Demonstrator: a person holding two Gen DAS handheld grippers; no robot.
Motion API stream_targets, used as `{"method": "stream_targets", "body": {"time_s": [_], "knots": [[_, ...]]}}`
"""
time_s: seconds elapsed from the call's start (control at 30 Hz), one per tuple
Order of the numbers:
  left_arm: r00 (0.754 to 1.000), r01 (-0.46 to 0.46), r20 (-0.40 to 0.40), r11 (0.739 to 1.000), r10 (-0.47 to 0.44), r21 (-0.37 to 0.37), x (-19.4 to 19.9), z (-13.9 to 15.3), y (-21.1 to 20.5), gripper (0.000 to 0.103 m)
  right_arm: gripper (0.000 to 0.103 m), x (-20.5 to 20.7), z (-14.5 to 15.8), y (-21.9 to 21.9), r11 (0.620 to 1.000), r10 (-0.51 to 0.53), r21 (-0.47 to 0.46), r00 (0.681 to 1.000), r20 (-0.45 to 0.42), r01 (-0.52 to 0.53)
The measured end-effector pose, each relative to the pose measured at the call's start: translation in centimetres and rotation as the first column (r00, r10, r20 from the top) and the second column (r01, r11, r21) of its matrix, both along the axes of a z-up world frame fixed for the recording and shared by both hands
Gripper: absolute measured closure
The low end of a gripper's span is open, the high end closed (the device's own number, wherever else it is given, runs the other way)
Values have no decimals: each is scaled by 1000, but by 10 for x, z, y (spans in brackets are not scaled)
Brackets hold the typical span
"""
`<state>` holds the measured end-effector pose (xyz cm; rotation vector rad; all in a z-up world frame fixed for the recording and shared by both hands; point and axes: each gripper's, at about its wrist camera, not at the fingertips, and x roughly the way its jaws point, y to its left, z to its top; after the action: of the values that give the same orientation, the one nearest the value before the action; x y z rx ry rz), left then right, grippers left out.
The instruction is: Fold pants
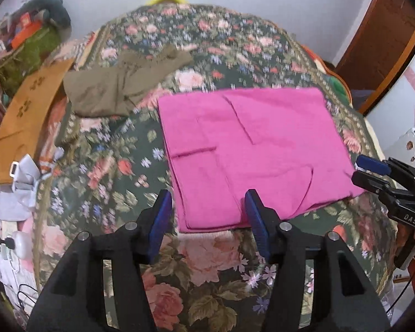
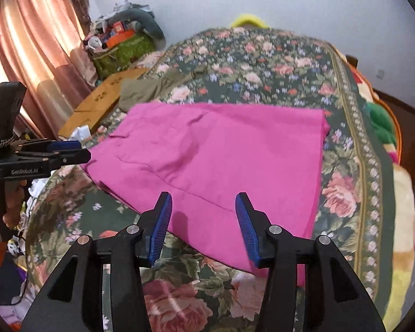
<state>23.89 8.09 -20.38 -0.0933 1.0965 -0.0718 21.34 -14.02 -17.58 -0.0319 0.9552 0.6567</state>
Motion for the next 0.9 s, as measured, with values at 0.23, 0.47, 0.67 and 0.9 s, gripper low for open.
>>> {"method": "stream_targets", "body": {"time_s": [0.23,0.47,0.67,0.9], "knots": [[1000,-7,1,1000,7,3,0,-14,-9,54,58,4,-23,6,999,22,-40,997,-70,-25],[996,6,84,989,-19,145,-8,-3,-17,87,49,9,-31,-5,1000,-4,6,993,-117,5],[995,-14,98,983,-4,185,-11,-2,-14,89,49,7,-32,-7,1000,-14,-2,993,-115,14],[999,-9,55,982,-2,187,-11,-22,-9,89,50,8,-37,-25,998,-53,-24,990,-129,50]]}}
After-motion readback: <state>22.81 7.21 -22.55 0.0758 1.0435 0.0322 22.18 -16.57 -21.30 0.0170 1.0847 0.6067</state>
